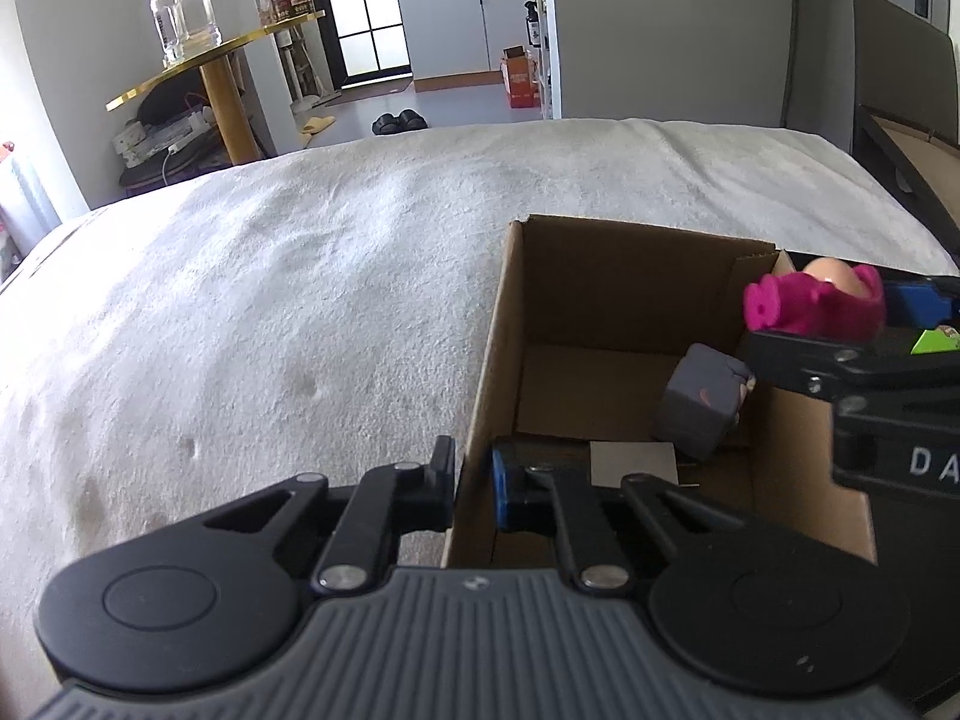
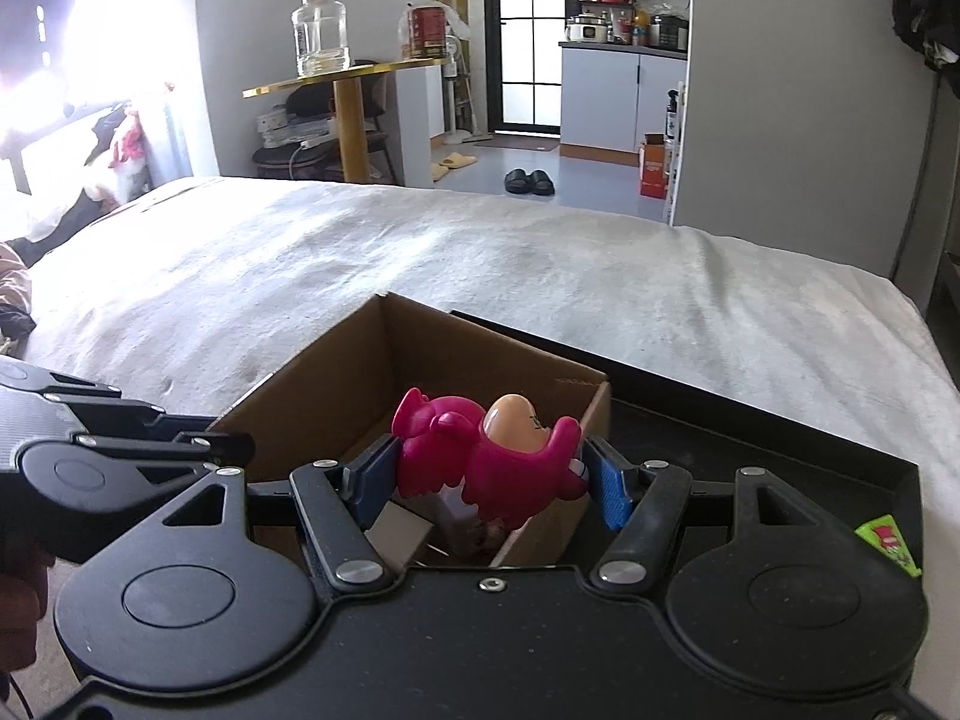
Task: Organize rigid objects
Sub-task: 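Carry the pink doll into the cardboard box and open the right gripper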
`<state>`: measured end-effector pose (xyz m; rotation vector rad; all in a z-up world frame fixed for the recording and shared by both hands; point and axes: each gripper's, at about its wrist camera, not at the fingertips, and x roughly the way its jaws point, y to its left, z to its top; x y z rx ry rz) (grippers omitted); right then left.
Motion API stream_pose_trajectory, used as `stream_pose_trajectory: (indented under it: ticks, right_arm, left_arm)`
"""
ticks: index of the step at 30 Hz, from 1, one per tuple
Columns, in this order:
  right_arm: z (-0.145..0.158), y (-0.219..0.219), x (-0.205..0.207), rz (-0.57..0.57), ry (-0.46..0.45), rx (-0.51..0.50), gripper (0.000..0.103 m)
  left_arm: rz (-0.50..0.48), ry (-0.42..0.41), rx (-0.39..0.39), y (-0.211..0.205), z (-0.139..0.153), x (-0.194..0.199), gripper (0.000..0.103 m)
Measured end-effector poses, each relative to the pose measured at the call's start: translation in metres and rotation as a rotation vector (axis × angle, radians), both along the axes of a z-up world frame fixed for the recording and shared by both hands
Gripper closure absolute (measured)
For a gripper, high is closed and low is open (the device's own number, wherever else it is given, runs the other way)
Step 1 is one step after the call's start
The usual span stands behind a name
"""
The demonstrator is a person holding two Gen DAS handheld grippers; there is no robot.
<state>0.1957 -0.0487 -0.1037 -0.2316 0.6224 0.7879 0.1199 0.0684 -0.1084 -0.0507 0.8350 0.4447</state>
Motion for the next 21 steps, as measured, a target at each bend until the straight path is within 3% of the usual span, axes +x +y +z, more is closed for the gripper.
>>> stream_pose_trajectory:
  ticks: [6, 21]
  right_arm:
    - [-0.001, 0.008, -0.004, 0.006, -0.015, -0.037, 0.036]
    - [-0.003, -0.04, 0.007, -0.113, 0.027, -0.01, 0.031]
  left_arm:
    - [-0.002, -0.001, 0.001, 0.0, 0.0, 0.0, 0.092]
    - [0.01, 0.029, 0.023, -0.006, 0.003, 0.005, 0.092]
